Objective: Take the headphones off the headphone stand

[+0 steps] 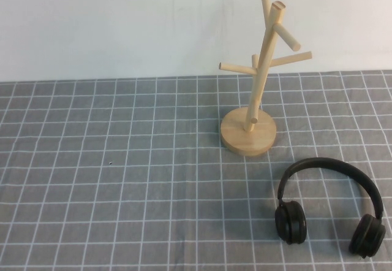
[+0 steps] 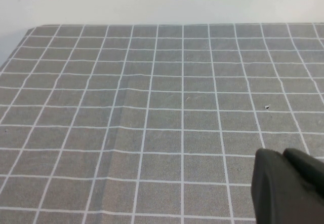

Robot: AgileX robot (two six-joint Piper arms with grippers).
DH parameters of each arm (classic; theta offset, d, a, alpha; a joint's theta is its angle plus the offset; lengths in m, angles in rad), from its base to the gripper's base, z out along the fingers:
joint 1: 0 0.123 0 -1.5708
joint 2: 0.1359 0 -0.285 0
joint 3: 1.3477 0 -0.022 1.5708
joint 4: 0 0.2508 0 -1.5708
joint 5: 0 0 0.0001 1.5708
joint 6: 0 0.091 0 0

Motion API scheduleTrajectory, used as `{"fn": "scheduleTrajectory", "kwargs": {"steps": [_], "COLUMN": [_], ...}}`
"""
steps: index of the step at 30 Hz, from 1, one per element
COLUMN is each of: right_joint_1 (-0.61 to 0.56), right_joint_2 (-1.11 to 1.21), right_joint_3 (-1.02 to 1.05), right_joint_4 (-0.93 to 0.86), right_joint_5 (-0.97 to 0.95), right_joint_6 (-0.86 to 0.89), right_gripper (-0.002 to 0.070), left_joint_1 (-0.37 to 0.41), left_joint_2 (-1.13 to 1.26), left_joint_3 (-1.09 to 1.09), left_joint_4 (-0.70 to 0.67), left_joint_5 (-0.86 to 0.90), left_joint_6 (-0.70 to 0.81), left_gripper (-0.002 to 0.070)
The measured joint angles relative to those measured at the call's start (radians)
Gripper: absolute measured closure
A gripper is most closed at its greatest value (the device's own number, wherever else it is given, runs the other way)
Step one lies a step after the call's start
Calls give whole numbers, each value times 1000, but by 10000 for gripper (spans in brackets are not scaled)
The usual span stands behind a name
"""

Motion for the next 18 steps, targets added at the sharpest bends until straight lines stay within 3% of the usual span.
{"fn": "scheduleTrajectory", "kwargs": {"steps": [3,10,18], "right_joint_1": [0,0,0], "right_joint_2": [0,-85,-130], "right_joint_3": [0,0,0], "right_joint_4": [33,291,313], "right_joint_5": [46,148,160], "right_joint_6": [9,-80,-94], "right_gripper": [682,682,682], "left_joint_1": [0,0,0], "left_joint_2": [0,0,0], "left_joint_3": [0,0,0], "left_joint_4": [0,0,0], "left_joint_5": [0,0,0], "left_joint_6": [0,0,0], "left_gripper": [679,679,679]}}
